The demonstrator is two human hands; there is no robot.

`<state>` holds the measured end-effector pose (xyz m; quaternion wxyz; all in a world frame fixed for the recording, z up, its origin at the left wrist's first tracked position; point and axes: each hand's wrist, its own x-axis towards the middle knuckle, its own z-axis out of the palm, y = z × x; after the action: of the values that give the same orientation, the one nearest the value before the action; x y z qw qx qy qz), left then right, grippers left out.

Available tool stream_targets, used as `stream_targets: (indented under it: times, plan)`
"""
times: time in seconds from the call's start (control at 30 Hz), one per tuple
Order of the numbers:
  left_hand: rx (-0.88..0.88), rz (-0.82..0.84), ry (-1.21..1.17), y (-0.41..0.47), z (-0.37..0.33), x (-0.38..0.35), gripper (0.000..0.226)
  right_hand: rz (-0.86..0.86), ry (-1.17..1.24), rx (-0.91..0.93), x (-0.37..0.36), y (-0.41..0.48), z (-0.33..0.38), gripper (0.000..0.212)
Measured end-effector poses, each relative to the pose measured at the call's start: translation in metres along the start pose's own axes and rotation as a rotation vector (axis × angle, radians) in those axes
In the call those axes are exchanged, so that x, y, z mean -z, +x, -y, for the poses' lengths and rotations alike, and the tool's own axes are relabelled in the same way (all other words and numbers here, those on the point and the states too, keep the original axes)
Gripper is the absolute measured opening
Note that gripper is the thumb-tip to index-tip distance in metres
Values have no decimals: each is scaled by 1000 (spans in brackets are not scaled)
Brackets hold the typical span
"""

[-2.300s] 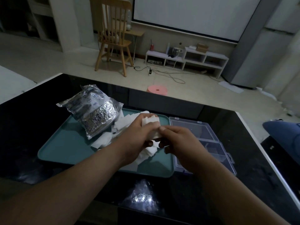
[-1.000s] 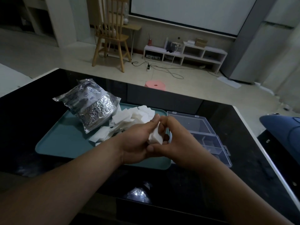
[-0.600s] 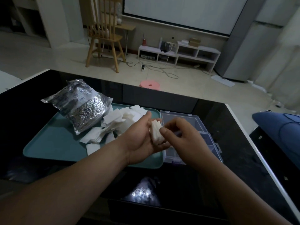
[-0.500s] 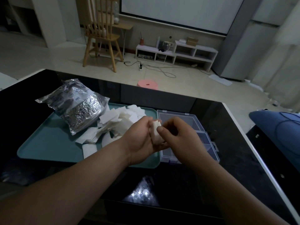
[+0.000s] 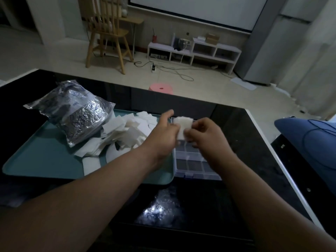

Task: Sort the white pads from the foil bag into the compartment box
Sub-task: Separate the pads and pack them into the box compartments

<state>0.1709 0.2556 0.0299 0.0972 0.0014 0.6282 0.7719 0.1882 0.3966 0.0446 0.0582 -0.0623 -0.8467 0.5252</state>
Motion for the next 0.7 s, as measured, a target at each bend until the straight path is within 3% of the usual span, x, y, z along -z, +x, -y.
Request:
stream_targets:
  times: [0.1,0.27,0.53,0.7]
  plan:
    - [-48,-57,290,12,6,10,52,-64,45,-105,18,17,-14,19]
    - [-49,91,865,3,29,9,45,13,-135,-168,9,21,-36,20]
    - [-107,112,885,0,36,5,68,91,-281,-207,-1,34,-44,16]
    - [-100,129,966,2,41,4,51,147,-324,-235,-3,38,-44,13]
